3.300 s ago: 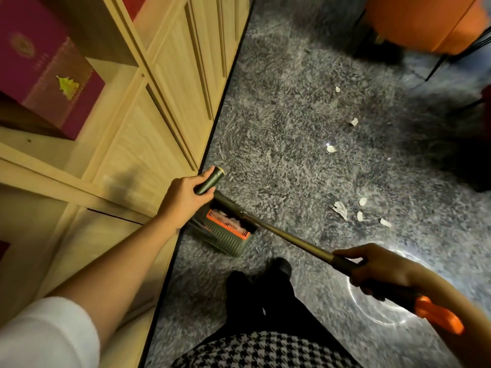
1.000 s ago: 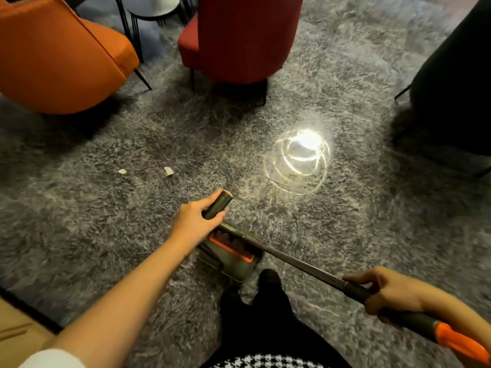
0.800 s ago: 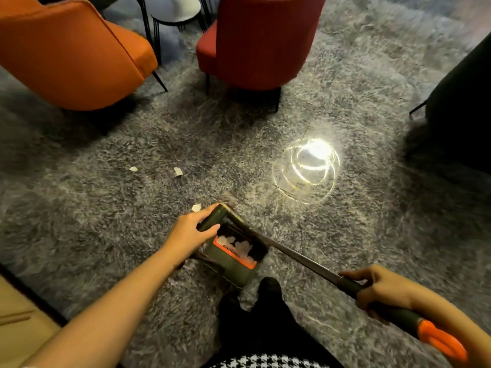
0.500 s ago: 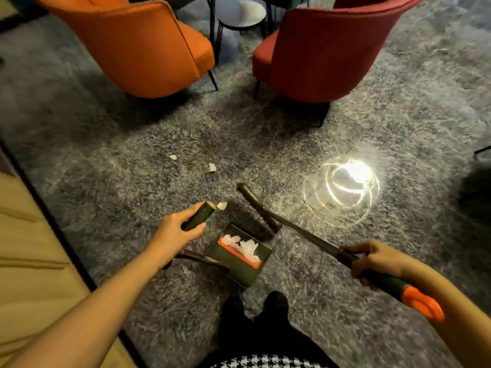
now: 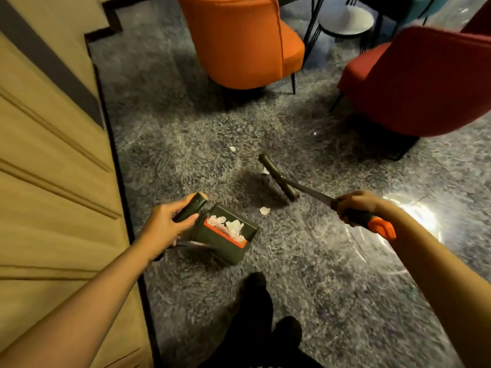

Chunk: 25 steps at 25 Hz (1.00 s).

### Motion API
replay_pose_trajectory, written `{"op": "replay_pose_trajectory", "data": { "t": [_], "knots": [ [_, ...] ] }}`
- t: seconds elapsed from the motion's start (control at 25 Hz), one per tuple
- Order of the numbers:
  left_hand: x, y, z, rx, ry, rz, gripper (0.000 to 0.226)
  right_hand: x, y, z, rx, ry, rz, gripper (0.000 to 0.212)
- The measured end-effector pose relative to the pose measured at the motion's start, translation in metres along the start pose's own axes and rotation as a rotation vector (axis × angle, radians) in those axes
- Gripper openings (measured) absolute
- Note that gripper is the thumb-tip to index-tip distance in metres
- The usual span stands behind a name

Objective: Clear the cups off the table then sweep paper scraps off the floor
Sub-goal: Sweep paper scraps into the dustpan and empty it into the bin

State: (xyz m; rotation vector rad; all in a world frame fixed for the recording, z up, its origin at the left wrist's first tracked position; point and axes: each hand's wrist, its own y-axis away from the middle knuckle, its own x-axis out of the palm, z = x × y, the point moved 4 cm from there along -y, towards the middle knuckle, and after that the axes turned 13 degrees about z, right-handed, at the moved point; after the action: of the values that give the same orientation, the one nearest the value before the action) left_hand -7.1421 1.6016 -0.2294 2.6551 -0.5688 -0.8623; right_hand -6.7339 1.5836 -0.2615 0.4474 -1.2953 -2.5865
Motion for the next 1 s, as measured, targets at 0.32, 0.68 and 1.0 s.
{"op": "replay_pose_trajectory", "data": {
  "t": [0.32,0.68,1.0],
  "knots": [
    [-0.034,-0.077,0.034,-0.051,0.023,0.088,0.049,0.010,-0.114,0.119,0.035,0.195,-0.133,0.017],
    [-0.026,-0.141,0.018,0.034,0.007,0.122,0.037,0.073,-0.126,0.053,0.186,0.443,0.151,0.024],
    [-0.028,-0.151,0.000,0.057,-0.134,0.093,0.043,0.062,-0.045,0.033,0.210,0.152,0.289,0.063]
  ]
}}
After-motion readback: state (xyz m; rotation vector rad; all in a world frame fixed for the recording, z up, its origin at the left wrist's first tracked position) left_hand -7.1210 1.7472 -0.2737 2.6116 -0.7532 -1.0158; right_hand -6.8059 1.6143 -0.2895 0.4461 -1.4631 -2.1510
